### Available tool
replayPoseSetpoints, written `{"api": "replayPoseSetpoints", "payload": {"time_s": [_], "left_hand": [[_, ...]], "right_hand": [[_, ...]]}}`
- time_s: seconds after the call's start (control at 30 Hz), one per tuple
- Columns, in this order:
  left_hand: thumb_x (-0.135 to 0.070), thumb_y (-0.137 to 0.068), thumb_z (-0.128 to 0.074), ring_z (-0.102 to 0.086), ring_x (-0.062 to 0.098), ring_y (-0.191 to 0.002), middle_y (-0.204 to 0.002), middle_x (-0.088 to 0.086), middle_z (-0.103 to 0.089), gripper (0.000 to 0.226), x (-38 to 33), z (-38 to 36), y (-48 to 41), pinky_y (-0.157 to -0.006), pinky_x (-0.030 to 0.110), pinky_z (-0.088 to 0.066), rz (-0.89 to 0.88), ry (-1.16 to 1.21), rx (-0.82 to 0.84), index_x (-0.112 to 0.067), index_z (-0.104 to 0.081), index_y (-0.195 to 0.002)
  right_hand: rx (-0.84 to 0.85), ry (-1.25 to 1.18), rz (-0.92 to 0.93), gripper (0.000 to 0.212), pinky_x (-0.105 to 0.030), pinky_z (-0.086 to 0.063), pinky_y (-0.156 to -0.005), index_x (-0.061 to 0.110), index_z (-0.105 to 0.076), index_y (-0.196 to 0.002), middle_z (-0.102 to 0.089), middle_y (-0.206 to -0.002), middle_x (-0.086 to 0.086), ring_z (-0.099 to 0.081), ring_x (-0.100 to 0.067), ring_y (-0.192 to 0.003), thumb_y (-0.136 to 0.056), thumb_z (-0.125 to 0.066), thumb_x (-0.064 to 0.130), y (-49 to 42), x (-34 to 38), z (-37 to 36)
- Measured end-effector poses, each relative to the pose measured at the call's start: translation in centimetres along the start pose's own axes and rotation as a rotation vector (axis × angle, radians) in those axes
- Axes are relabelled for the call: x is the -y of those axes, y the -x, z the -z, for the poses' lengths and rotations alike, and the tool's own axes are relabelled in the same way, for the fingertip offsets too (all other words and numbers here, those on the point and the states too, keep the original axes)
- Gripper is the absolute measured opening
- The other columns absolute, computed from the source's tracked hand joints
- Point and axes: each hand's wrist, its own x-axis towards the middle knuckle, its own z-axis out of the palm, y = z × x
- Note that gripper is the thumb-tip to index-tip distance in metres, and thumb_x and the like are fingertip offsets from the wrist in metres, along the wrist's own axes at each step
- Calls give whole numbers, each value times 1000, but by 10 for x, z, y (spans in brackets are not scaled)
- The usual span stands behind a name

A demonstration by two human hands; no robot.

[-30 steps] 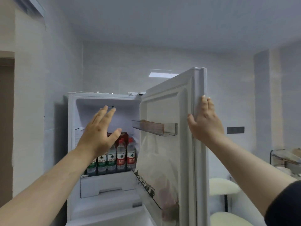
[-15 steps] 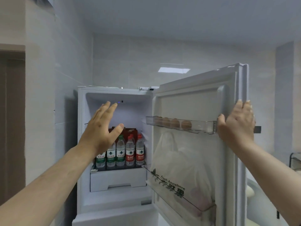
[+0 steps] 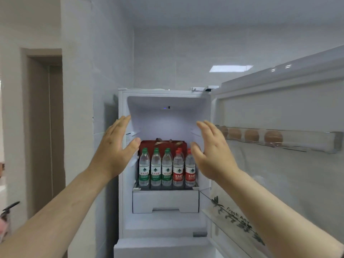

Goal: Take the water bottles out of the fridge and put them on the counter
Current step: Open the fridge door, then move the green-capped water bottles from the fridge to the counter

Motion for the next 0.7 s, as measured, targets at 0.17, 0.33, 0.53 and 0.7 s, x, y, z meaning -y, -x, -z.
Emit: {"api": "replayPoseSetpoints", "payload": {"time_s": [0.17,0.33,0.53,0.7], "left_hand": [[-45,-85,-43,-20,11,-146,-160,-3,-25,74,65,-49,-26,-115,27,-16,47,76,17,-20,-25,-153],[-32,-96,-53,-22,-2,-137,-147,-20,-28,60,132,-105,-61,-112,25,-17,101,208,62,-26,-28,-150],[-24,-98,-52,-20,-6,-128,-136,-27,-22,62,203,-179,-102,-107,18,-18,243,340,156,-22,-23,-153],[-25,-97,-55,-36,10,-133,-146,-10,-40,59,248,-230,-120,-104,27,-28,462,430,125,-21,-30,-151]], "right_hand": [[89,-113,-58,58,-29,-21,-114,23,-28,-151,-30,-156,5,-22,-12,-144,-98,-48,31,-32,-12,-86],[135,-242,-212,59,-38,-31,-116,24,-28,-151,-34,-153,5,-31,-14,-140,-96,-51,30,-75,-33,-171],[169,-331,-386,64,-39,-34,-114,26,-27,-151,-35,-156,6,-33,-14,-142,-94,-56,30,-121,-69,-264],[228,-382,-490,62,-36,-36,-109,25,-29,-151,-37,-155,3,-37,-17,-140,-95,-56,28,-145,-102,-323]]}}
